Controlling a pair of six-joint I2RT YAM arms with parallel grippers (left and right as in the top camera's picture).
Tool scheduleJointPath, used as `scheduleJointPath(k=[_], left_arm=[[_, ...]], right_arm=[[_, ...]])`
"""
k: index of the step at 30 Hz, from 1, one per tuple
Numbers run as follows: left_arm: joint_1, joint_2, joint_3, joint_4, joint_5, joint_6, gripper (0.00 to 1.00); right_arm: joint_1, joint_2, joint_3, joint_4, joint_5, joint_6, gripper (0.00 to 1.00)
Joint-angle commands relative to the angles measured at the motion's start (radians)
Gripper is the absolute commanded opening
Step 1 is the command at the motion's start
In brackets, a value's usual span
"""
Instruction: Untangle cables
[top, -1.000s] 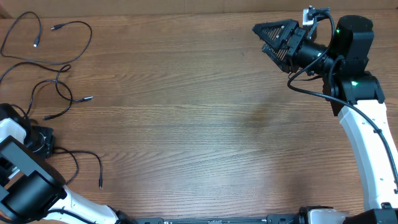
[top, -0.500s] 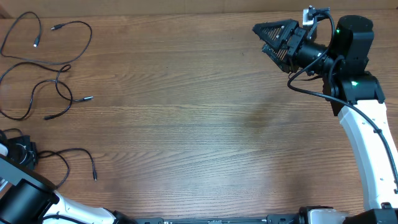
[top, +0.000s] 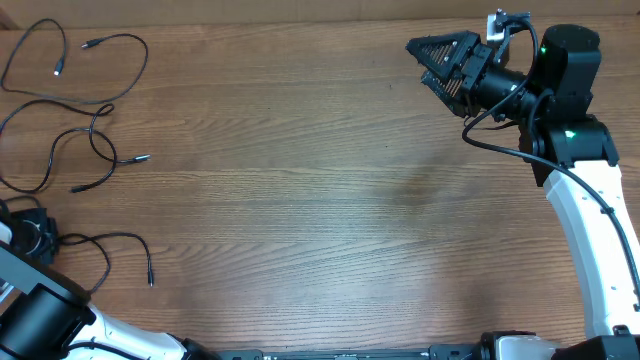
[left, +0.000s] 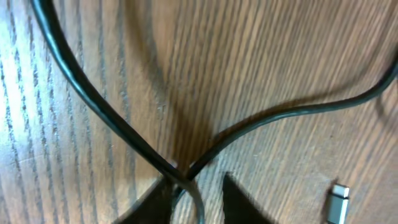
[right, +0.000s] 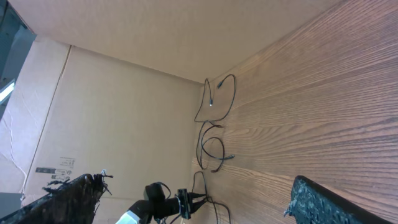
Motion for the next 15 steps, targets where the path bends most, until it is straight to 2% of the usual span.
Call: scheduleJointPath(k=[1, 3, 4, 7, 11, 15], left_arm=[[-0.001, 0.014, 0.024, -0.005, 0.007, 0.041, 0.41], [-0.001, 0.014, 0.032, -0.012, 0.006, 0.06, 0.52], [0.0, 0.014, 0.053, -0.037, 0.006, 0.07, 0.72], [0.0, 0.013, 0.125, -0.119, 0.006, 0.073, 0.78], [-0.001, 0.007, 0.234, -0.238, 0.007, 0.09, 0.77], [-0.013, -0.015, 0.349, -0.32, 0.041, 0.185, 0.77]], right_arm=[[-0.002, 0.003, 0.014, 0.005, 0.009, -0.009, 0.97], [-0.002, 0.003, 0.014, 0.005, 0.009, -0.01, 0.97], [-0.002, 0.003, 0.014, 0.005, 0.009, -0.021, 0.97], [-0.002, 0.003, 0.014, 0.0, 0.009, -0.05, 0.98], [-0.002, 0.003, 0.014, -0.014, 0.018, -0.108, 1.0], [-0.002, 0.002, 0.015, -0.038, 0.066, -0.172, 1.0]])
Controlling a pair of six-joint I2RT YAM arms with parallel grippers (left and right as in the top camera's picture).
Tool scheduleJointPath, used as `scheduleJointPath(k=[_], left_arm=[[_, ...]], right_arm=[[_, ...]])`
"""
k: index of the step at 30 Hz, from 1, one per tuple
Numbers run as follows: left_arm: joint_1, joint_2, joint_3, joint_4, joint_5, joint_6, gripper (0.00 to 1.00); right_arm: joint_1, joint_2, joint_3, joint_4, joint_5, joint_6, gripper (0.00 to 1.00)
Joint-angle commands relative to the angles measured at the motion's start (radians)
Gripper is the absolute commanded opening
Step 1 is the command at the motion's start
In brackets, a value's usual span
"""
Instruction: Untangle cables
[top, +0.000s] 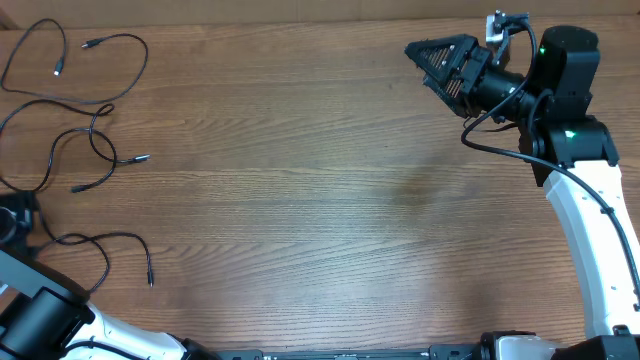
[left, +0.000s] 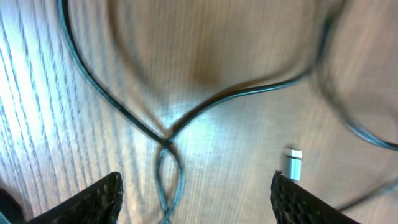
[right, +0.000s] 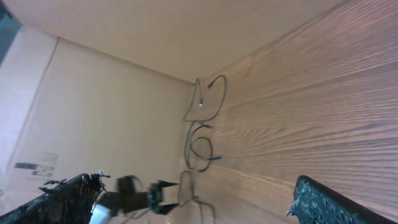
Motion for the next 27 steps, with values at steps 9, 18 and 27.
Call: scheduleJointPath(k=[9, 18, 27], left_arm=[[-0.096, -0.216, 0.236, -0.08, 0.345, 0.341, 0.89], [-0.475, -0.463, 0.236, -0.063, 0.383, 0.566, 1.0], [-0.911, -0.536, 0.236, -0.135, 0.117, 0.565, 1.0]], right_arm=[[-0.003, -0.003, 0.17, -0.343, 0.346, -0.28, 1.0], [-0.01, -0.023, 0.382, -0.698, 0.471, -0.343, 1.0], [-0.01, -0.154, 0.382, -0.961, 0.592, -0.361, 1.0]])
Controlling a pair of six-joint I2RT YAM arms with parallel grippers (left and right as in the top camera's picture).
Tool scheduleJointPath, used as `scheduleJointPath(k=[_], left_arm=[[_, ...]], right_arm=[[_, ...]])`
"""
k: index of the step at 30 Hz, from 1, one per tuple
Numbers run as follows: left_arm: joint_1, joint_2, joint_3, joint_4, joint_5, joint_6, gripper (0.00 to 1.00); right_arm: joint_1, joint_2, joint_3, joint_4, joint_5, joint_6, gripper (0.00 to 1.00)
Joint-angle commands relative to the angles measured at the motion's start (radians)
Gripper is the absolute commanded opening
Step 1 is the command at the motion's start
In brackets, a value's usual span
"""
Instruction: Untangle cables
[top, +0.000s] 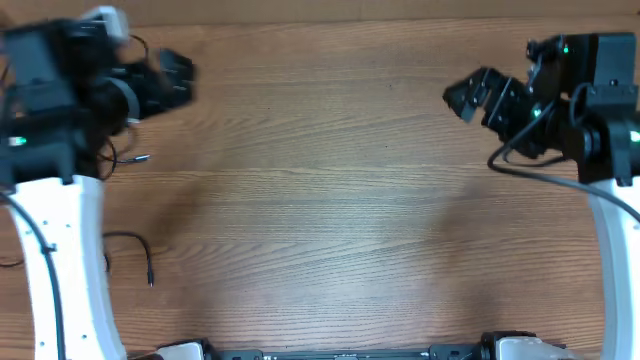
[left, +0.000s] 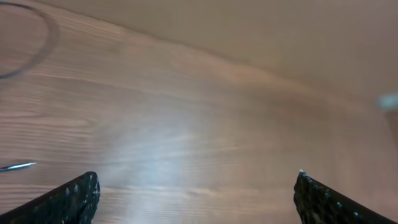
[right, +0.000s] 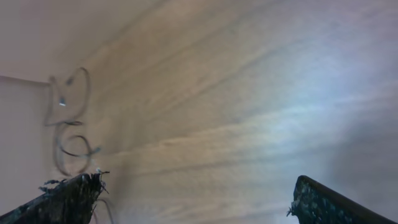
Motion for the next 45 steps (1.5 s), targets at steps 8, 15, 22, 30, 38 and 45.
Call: scheduleJointPath(k=[8, 15, 22, 30, 38, 45], left_arm=[[-0.18, -0.021, 0.015, -0.07, -0.188, 0.033, 1.0], [-0.18, -0.021, 0.015, -0.077, -0.188, 0.033, 1.0], [-0.18, -0.021, 0.015, -0.077, -0.188, 0.033, 1.0], [-0.18, -0.021, 0.015, -0.077, -0.188, 0.033, 1.0], [-0.18, -0.021, 0.015, -0.077, -0.188, 0.033, 1.0], [-0.18, -0.021, 0.015, -0.077, -0.188, 0.033, 1.0]], right_arm=[[-0.003, -0.347, 0.022, -0.193, 0.164, -0.12, 1.0], [-0.003, -0.499, 0.022, -0.285, 0.235, -0.119, 1.0], [-0.003, -0.517, 0.022, -0.339, 0.233, -0.115, 1.0], [-0.003, -0.517, 0.022, -0.368, 0.233, -0.115, 1.0], [-0.003, -0.517, 0.022, -0.378, 0.253, -0.119, 1.0], [-0.004, -0.517, -0.076, -0.272, 0.264, -0.17, 1.0]])
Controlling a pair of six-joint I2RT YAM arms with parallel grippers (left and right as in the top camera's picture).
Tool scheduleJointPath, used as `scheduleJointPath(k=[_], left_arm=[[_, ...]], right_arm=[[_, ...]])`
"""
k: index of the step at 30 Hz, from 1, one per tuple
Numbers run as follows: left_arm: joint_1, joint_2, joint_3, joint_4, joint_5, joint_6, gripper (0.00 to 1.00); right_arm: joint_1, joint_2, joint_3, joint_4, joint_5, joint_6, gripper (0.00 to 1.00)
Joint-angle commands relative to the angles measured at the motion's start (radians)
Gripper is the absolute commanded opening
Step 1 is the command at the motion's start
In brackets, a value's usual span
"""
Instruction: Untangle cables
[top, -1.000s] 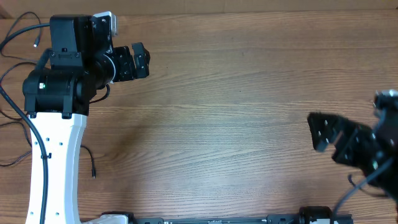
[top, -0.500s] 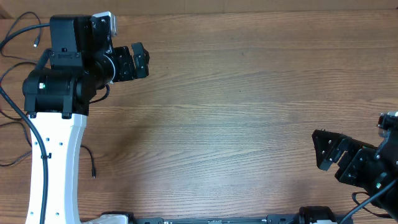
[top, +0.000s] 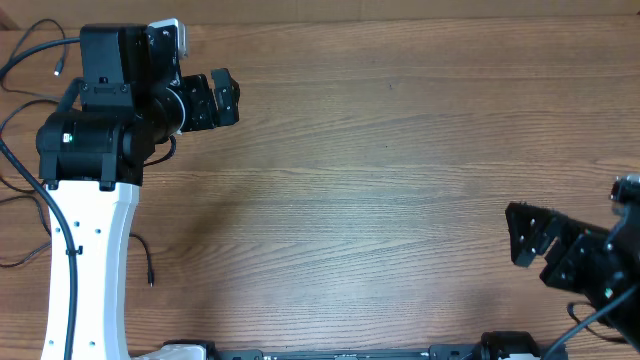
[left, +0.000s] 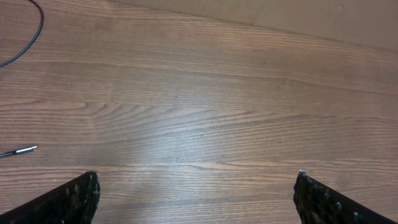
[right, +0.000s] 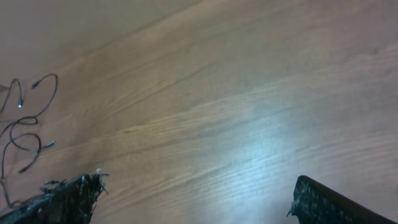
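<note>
Thin black cables (top: 20, 40) lie along the table's left edge, mostly hidden under my left arm; one free end (top: 149, 275) shows lower down. The right wrist view shows their loops (right: 25, 118) far off at the left. A cable arc (left: 34, 31) and a plug tip (left: 18, 151) appear in the left wrist view. My left gripper (top: 218, 100) hangs open at the upper left, to the right of the cables, nothing between its fingers (left: 74, 199). At the lower right my right gripper (top: 540, 250) is open and empty, fingers (right: 320, 199) wide apart.
The wooden table (top: 380, 180) stretches between the two arms. A cardboard wall (left: 311, 15) runs along its far edge. My left arm's white link (top: 85, 260) stands over the lower cable loops.
My right gripper has gone from the upper right of the table to the lower right, still open. The left gripper stays open at the upper left, a little further right.
My left gripper was down at the table's left edge, nearly shut around a cable crossing. Then it stood open above that crossing. Later it was up at the upper left beside the cables. The right gripper stayed open at the upper right, and is now at the lower right.
</note>
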Motion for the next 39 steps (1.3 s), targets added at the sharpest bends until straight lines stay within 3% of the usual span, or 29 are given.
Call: scheduleJointPath(k=[1, 6, 13, 19, 26, 39], left_arm=[[-0.002, -0.016, 0.015, 0.0, -0.011, 0.026, 1.0], [-0.002, -0.016, 0.015, -0.001, -0.011, 0.026, 1.0], [-0.002, -0.016, 0.015, 0.0, -0.011, 0.026, 1.0], [-0.002, -0.016, 0.015, 0.0, -0.011, 0.026, 1.0], [-0.002, -0.016, 0.015, -0.001, -0.011, 0.026, 1.0], [-0.002, -0.016, 0.015, -0.001, -0.011, 0.026, 0.99]], right_arm=[[-0.003, -0.002, -0.095, 0.073, 0.019, -0.067, 1.0], [-0.003, -0.047, -0.296, 0.257, 0.016, -0.123, 1.0], [-0.003, -0.238, -0.748, 0.69, 0.011, -0.123, 1.0], [-0.002, -0.415, -1.051, 0.98, -0.072, -0.218, 1.0], [0.01, -0.596, -1.281, 1.185, -0.09, -0.226, 1.0], [0.042, -0.802, -1.516, 1.387, -0.072, -0.226, 1.0]])
